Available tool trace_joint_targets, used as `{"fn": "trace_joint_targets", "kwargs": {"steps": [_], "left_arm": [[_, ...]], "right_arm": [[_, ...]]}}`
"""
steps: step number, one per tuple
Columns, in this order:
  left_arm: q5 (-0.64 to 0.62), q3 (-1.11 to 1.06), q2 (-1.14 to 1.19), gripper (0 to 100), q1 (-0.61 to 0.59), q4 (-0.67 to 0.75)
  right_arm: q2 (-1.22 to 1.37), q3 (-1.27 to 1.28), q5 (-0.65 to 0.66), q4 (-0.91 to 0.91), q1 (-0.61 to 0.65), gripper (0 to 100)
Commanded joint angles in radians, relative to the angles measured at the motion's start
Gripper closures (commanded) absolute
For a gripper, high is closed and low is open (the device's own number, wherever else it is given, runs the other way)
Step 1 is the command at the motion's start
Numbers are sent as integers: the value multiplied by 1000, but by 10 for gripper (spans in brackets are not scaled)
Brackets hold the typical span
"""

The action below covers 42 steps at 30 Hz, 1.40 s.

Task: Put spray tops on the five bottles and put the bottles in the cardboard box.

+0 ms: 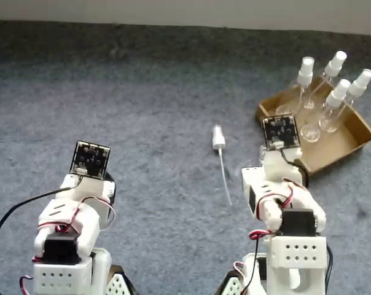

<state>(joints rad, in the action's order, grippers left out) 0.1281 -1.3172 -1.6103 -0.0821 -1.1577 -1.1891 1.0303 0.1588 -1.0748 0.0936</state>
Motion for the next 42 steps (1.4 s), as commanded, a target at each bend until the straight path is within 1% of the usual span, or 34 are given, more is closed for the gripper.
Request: {"fn": "trace_joint_targets", "kwargs": {"steps": [1, 4, 7, 12, 18, 24, 31, 36, 39, 42], "left_arm": [[12, 179, 1, 962, 58, -60], [12, 245, 5, 962, 104, -91], [12, 294, 82, 963, 160, -106], [8, 375, 306, 965, 231, -98], [8, 518, 553, 962, 329, -98], [8, 702, 825, 962, 417, -98], [5, 955, 1167, 961, 478, -104], [-104, 1156, 1406, 961, 498, -106], [-132, 1245, 1537, 961, 516, -106], [-175, 1336, 1659, 954, 527, -106]], "right_arm": [[-107, 67, -52, 96, 7, 815], [-153, 145, -52, 148, 7, 815], [-180, 202, -54, 177, 5, 815], [-205, 274, -54, 245, 4, 815], [-234, 363, -54, 341, -82, 815], [-277, 395, -54, 343, -91, 815], [-404, 469, -54, 343, -91, 815], [-575, 556, -54, 338, -90, 815], [-648, 601, -54, 338, -90, 815], [-645, 615, -54, 337, -90, 815]]}}
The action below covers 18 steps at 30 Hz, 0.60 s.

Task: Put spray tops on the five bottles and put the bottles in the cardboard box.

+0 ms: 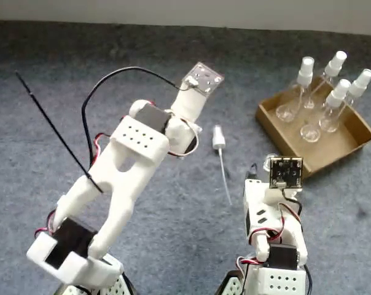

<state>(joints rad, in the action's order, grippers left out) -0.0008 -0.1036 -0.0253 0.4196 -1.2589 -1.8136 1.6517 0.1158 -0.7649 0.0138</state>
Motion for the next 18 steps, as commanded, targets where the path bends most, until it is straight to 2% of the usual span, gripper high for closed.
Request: {"fn": "trace_joint_targets", "kwargs": {"steps": [1, 7, 18], "left_arm": [[-68, 154, 113, 938, 30, -5], [-226, 343, 311, 780, 38, -3], [-425, 677, 645, 765, 39, 3]], "right_arm": [[-19, -5, -11, 28, -10, 815], [-22, -2, -11, 31, -12, 815], [-22, -1, -11, 31, -12, 815]]}}
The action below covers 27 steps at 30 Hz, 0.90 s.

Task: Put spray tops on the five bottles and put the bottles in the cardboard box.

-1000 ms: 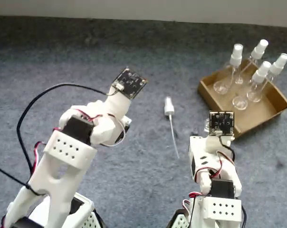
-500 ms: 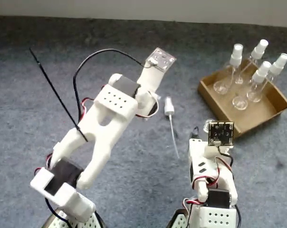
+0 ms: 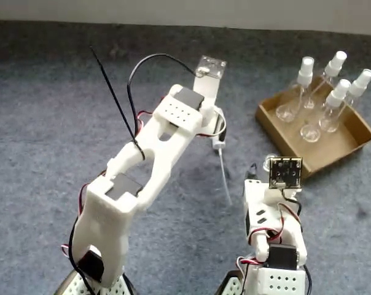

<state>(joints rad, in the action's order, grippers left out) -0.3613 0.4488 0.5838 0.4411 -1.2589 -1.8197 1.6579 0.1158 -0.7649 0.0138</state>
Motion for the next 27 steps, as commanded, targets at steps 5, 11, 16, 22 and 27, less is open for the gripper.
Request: {"fn": "trace_joint_targets", "kwargs": {"steps": [5, 11, 16, 22, 27], "left_arm": [[-166, 257, 177, 765, 44, -3], [-186, 352, 294, 769, 54, -5], [-186, 352, 317, 770, 50, -5], [-186, 355, 315, 770, 50, -63], [-186, 355, 318, 802, 45, -54]], "right_arm": [[-16, -5, -11, 31, -8, 815], [-18, 47, -6, 71, -7, 815], [-18, 51, -6, 79, -7, 815], [-18, 51, -6, 81, -7, 815], [-18, 51, -6, 81, -7, 815]]}}
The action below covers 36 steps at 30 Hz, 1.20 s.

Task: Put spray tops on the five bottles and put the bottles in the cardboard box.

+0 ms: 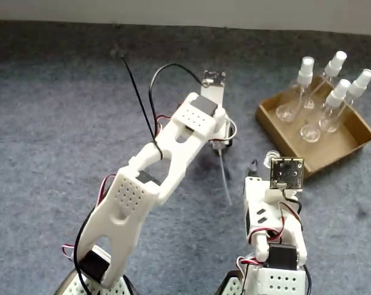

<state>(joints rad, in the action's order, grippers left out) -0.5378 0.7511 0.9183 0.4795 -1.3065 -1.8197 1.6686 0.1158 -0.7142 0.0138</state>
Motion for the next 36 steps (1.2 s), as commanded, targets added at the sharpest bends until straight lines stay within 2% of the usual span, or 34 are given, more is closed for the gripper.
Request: {"fn": "trace_joint_targets", "kwargs": {"steps": [1, 5, 9, 16, 26, 31, 36], "left_arm": [[-6, 53, -16, 837, 7, -6], [-2, 53, -15, 1000, 7, -5], [-2, 53, -19, 946, 7, -12], [0, 54, -96, 978, -15, -14], [0, 54, -374, 987, -122, -212], [5, 54, -512, 988, -154, -219], [180, 54, -705, 989, -147, -219]], "right_arm": [[-18, 41, -6, 30, -7, 815], [-18, 41, -6, 30, -7, 815], [-18, 41, -6, 30, -7, 815], [-18, 41, -6, 31, -5, 815], [-18, 74, -5, 107, 68, 815], [-18, 101, -6, 111, 74, 815], [-18, 101, -5, 160, 191, 817]]}}
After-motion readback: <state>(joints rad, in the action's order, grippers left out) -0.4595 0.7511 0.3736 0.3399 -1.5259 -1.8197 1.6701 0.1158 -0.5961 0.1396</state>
